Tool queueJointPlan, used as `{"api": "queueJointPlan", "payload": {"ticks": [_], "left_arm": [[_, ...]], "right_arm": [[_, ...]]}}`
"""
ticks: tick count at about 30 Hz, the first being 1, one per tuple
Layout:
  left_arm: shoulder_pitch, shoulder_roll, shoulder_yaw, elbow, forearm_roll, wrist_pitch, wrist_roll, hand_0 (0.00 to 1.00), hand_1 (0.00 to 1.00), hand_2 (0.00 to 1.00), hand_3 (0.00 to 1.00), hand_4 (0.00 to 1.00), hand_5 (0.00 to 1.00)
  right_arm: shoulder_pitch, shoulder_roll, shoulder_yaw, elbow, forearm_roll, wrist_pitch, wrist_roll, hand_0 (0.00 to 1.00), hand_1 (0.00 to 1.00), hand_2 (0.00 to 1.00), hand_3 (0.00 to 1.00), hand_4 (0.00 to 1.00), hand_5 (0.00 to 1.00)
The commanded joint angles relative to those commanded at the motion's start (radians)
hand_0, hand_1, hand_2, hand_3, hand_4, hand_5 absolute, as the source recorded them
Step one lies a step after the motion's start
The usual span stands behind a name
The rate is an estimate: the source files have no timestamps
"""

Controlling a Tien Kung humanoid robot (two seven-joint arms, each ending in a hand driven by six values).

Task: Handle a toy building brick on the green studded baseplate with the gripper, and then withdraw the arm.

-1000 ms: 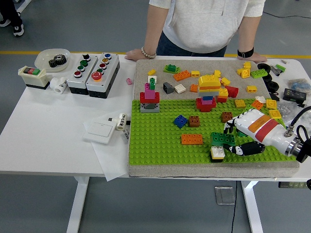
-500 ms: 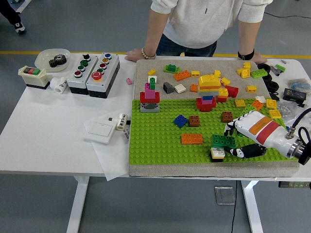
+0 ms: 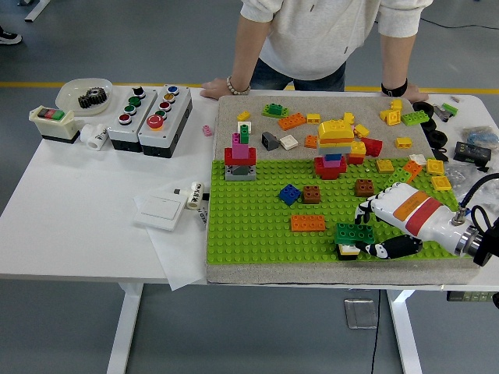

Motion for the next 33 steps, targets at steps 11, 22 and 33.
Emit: {"api": "queueJointPlan", "payload": {"ticks": [11, 22, 33], "left_arm": [[-0.001, 0.000, -0.001, 0.000, 0.003, -0.001, 0.001, 0.746, 0.745, 0.744, 0.613, 0.657, 0.634], [-0.001, 0.000, -0.004, 0.000, 0.007, -0.001, 0.002, 0.745, 0.745, 0.745, 0.612, 0.656, 0.634], [-0.002, 0.000, -0.005, -0.001, 0.010, -0.001, 0.003, 0.745, 0.744, 0.744, 0.612, 0.656, 0.633]], "right_arm": [[0.009, 0.003, -0.010, 0.001, 0.000, 0.007, -0.001, 0.273, 0.408, 0.493, 0.476, 0.659, 0.409], [0.019, 0.008, -0.020, -0.007, 0.002, 0.009, 0.001, 0.273, 0.410, 0.495, 0.477, 0.664, 0.409], [0.022, 0.010, -0.021, -0.018, 0.002, 0.014, 0.003, 0.273, 0.418, 0.498, 0.477, 0.667, 0.407]]}}
